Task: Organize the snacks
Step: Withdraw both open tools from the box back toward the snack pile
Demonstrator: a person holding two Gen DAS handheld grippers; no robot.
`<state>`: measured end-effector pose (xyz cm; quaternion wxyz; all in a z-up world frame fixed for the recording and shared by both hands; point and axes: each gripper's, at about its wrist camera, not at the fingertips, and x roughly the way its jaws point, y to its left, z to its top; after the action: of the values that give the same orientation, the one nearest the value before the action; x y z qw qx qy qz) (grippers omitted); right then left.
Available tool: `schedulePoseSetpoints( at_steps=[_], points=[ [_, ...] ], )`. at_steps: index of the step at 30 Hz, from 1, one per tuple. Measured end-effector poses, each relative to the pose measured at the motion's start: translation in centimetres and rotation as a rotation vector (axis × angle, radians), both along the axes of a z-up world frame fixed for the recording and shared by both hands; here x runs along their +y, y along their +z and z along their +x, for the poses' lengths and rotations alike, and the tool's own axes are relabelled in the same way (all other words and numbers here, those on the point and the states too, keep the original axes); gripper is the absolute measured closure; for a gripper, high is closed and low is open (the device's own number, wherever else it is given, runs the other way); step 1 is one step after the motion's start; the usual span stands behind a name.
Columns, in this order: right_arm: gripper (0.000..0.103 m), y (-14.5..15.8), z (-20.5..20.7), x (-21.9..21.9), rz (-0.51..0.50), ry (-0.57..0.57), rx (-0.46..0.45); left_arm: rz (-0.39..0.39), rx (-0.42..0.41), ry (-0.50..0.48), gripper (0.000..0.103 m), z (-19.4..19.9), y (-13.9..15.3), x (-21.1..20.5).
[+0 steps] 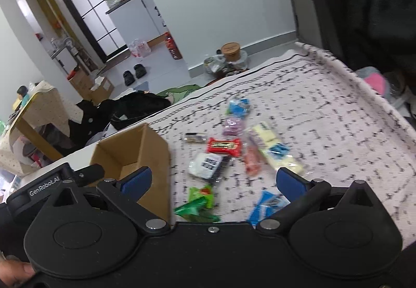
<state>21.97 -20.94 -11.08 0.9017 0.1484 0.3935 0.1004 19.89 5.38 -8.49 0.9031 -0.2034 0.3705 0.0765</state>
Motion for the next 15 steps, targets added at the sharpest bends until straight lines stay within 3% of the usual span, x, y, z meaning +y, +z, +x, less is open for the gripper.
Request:
schedulePoseSetpoints(
  at_steps=[15],
  points=[
    [0.0,-0.4,-1.3,-5.9,-0.025,-0.038,-0.016,0.03,-0.029,-0.093,0.0,-0.5,0.3,-4.4]
  ],
)
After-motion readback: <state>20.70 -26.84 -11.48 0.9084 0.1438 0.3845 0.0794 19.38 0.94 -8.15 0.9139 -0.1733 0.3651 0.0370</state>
